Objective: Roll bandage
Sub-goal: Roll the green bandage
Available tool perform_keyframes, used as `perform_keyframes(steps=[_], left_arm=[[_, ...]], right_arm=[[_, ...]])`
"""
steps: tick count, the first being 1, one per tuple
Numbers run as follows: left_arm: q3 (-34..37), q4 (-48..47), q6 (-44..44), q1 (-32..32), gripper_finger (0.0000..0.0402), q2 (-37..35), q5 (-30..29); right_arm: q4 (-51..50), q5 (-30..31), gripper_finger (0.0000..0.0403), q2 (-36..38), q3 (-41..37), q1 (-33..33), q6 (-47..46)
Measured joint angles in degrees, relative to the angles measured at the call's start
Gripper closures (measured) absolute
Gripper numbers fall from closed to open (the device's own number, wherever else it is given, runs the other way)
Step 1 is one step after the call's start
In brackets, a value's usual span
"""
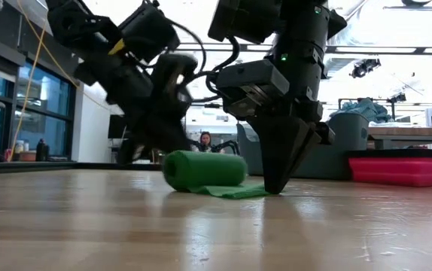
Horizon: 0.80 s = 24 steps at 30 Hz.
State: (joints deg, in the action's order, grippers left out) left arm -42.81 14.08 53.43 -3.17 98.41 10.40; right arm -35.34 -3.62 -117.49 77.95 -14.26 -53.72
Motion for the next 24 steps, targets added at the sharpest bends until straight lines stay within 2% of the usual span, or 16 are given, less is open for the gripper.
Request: perform_keyframes(steps=[5,8,24], left_arm=[[0.0,11.3,-3.9,0.0,0.0401,-0.1,13.4],[0.0,13.8,-3.3,0.0,0.0401,-0.1,17.5],[0.0,12.9,-4.6,4.3,0.0402,-0.1,17.4]], right_arm=[[0.6,-0.1,0.0403,0.0,0.0,0.0,0.0],[1.0,0.0,0.0403,0.0,0.0,0.0,0.0],[-0.8,-2.4,0.0403,4.6,-0.1,-1.6,-0.3]])
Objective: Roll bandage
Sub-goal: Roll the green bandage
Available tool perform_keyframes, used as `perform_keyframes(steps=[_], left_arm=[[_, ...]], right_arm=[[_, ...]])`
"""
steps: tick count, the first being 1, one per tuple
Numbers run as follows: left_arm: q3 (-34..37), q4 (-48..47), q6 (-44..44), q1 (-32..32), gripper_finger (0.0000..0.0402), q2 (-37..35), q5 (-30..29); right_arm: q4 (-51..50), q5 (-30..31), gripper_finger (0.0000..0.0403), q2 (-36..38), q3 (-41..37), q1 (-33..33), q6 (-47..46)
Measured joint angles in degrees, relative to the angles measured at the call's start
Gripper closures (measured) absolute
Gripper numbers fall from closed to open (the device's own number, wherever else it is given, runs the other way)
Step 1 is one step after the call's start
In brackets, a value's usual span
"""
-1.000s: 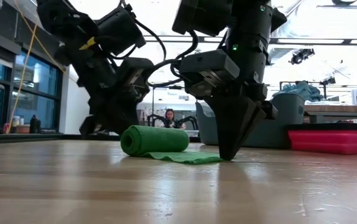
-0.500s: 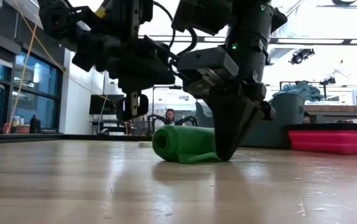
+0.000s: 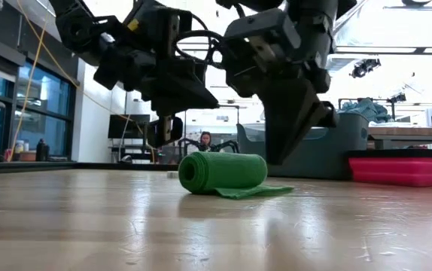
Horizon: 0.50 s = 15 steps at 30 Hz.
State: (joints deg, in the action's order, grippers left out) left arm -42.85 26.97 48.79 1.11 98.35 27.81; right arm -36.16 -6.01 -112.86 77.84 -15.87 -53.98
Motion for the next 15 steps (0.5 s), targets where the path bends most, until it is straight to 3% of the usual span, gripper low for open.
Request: perform_keyframes(steps=[8,15], left_arm=[[0.0,-9.7,-2.8,-0.5,0.0401,0.0,-9.4],[0.0,-14.2,3.8,-0.9,0.0401,0.0,-13.8]], right_arm=[[-3.7,-1.0,0.0403,2.0,0.0,-2.3,-2.9],[-9.9,4.9,0.0403,8.6,0.0,-5.5,-10.9]])
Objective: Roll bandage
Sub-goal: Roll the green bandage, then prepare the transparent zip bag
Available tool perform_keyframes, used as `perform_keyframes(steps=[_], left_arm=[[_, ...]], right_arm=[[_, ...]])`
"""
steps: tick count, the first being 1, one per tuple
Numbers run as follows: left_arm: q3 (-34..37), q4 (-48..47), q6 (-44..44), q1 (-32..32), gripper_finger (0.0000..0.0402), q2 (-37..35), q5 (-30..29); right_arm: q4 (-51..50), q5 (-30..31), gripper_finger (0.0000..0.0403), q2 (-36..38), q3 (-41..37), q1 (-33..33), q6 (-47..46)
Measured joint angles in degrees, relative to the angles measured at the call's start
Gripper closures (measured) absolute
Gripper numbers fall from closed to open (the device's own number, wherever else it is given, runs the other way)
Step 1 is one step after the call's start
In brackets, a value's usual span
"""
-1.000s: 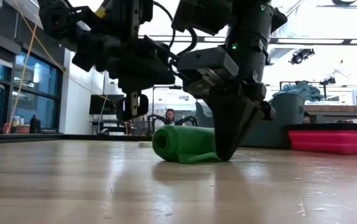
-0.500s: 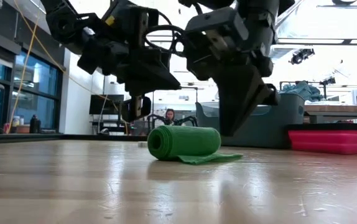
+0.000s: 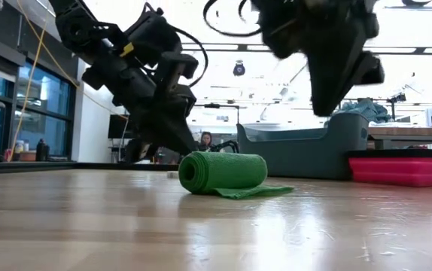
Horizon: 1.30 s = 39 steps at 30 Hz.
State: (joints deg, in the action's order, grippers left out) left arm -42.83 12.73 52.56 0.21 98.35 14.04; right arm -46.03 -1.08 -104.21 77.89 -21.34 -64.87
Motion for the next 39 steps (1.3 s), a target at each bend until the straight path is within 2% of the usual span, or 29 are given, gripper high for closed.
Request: perform_keyframes(steps=[5,9,15,21,29,35,39], left_arm=[[-0.6,-3.7,2.0,-0.9,0.0402,0.0,-0.1],[-3.7,-6.9,1.0,-1.6,0.0402,2.4,-0.8],[-9.3,-6.9,0.9,-1.9,0.0402,8.2,-0.6],[-10.7,-7.3,1.4,-2.4,0.0401,9.3,0.5],[-13.5,-5.4,7.4,-6.4,0.0402,9.0,1.0],[-20.7,2.7,3.6,-9.1,0.0402,9.0,-1.0],[-25.1,4.7,-0.1,-9.1,0.0402,9.0,-2.6]], right_arm=[[-2.6,2.7,0.0403,3.1,0.0,-1.4,-5.4],[-3.9,6.2,0.0403,5.6,0.0,-2.0,-9.2],[-8.1,10.4,0.0403,8.8,0.0,-2.4,-13.7],[-12.4,13.7,0.0403,11.9,0.0,-3.6,-16.8],[-16.8,20.1,0.0403,14.4,0.0,-5.4,-16.1],[-17.6,24.0,0.0403,15.5,0.0,-6.8,-15.0],[-17.8,25.6,0.0403,16.9,0.0,-8.5,-14.6]])
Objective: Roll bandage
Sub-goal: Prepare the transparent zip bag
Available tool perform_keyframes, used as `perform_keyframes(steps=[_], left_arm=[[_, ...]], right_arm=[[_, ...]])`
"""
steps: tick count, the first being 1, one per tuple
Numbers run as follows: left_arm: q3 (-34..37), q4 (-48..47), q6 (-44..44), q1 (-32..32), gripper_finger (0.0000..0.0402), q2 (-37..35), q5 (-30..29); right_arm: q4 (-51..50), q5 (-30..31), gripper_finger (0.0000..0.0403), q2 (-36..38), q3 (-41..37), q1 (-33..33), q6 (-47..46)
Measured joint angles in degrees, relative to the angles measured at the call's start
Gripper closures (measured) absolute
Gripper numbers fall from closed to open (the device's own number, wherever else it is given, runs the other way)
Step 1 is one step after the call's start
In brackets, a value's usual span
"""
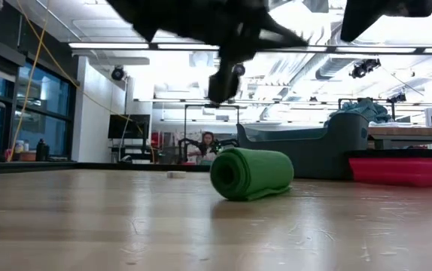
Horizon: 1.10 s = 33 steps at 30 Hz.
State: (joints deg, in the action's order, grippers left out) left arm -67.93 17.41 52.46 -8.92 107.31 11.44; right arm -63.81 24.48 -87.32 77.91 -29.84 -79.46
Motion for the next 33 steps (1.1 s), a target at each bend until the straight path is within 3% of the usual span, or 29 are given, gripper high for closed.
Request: perform_keyframes(steps=[5,9,17,23,28,33], left_arm=[[-4.0,-0.2,-5.8,1.3,0.0402,-1.3,4.5],[-4.1,-4.1,-11.6,3.8,0.0401,-7.0,5.9],[-4.1,-23.6,-21.0,10.7,0.0402,-20.8,-9.5],[-4.1,-29.2,-18.0,14.7,0.0401,-24.3,-10.7],[-4.1,-29.7,-17.1,17.4,0.0385,-23.7,-6.8],[-4.0,-29.7,-16.9,19.5,0.0353,-23.6,-0.6]], right_arm=[[-1.1,0.7,0.0403,2.5,0.0,-4.5,-1.7],[-3.2,-0.2,0.0403,2.8,0.0,-10.3,-7.1],[-10.4,-2.3,0.0403,-0.6,0.0,-19.5,-22.5],[-15.3,-5.0,0.0397,-2.1,-0.5,-19.2,-28.8],[-8.5,-8.0,0.0341,-2.1,-8.7,-16.1,-29.3],[-0.6,-25.5,0.0250,-2.2,-19.8,-7.8,-18.5]])
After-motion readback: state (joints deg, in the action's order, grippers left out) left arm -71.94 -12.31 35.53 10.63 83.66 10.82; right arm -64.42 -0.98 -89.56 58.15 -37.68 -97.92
